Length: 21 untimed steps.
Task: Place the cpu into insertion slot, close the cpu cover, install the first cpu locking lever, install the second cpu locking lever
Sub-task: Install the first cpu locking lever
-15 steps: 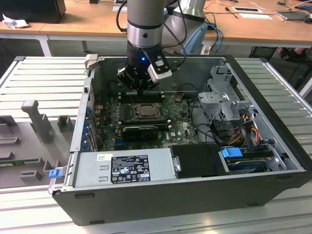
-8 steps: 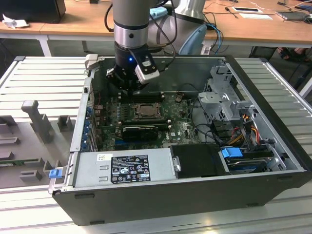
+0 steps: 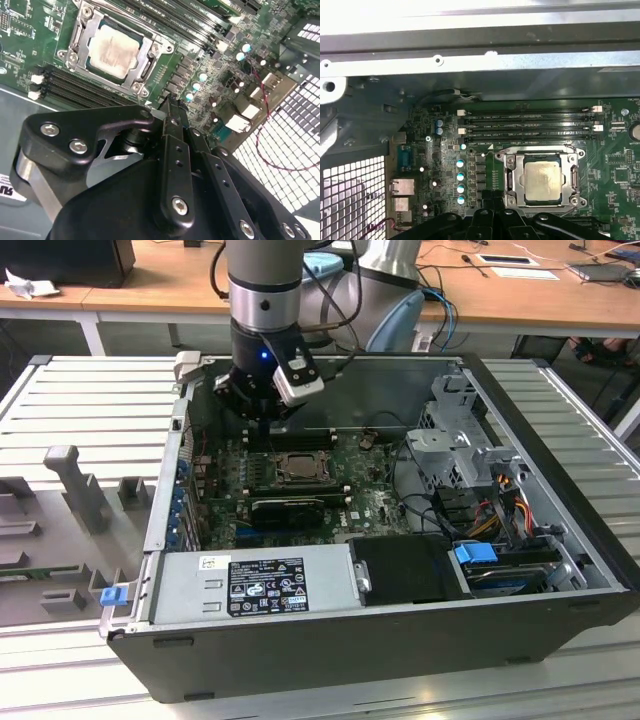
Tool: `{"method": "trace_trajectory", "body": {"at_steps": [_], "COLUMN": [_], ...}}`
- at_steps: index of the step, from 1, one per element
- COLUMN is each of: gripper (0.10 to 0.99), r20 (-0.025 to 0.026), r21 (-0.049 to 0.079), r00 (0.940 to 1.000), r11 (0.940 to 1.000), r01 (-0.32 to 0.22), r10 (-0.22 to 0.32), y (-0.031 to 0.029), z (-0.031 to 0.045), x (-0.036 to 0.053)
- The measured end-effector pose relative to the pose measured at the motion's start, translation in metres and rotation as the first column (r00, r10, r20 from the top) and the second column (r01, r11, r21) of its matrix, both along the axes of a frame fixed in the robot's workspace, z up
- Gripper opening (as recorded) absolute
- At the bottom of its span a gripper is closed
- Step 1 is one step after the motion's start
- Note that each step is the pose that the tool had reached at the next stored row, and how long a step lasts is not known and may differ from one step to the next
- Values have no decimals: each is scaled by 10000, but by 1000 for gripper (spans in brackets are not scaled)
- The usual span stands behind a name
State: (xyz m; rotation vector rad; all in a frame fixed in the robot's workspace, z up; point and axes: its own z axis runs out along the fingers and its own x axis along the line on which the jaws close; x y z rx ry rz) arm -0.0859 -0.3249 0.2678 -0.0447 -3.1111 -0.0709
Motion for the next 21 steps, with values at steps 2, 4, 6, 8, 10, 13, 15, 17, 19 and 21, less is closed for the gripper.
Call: {"method": "trace_trajectory", "body": {"at_steps": [2, 4, 6, 8, 10, 13, 15, 17, 19, 21], "gripper": [106, 106, 106, 106, 106, 106, 106, 106, 106, 106], "r20": [52, 68, 70, 69, 70, 73, 73, 73, 74, 73], "r21": [-1, -2, -2, -3, -2, -3, -3, -3, -9, -13], "r00": [10000, 10000, 9997, 9974, 9963, 9961, 9959, 9958, 9958, 9958], "r11": [10000, 10000, 9997, 9974, 9964, 9961, 9959, 9958, 9958, 9958], "r01": [-1, -4, -236, -718, -852, -885, -901, -911, -912, -912], "r10": [1, 4, 236, 718, 852, 885, 901, 911, 912, 912], "y": [0, 0, 1, 1, 1, 9, 37, 90, 145, 222], "z": [1, 1, 1, 0, 0, -2, -5, -11, -32, -57], "x": [-78, -122, -135, -136, -178, -285, -286, -285, -285, -277]}}
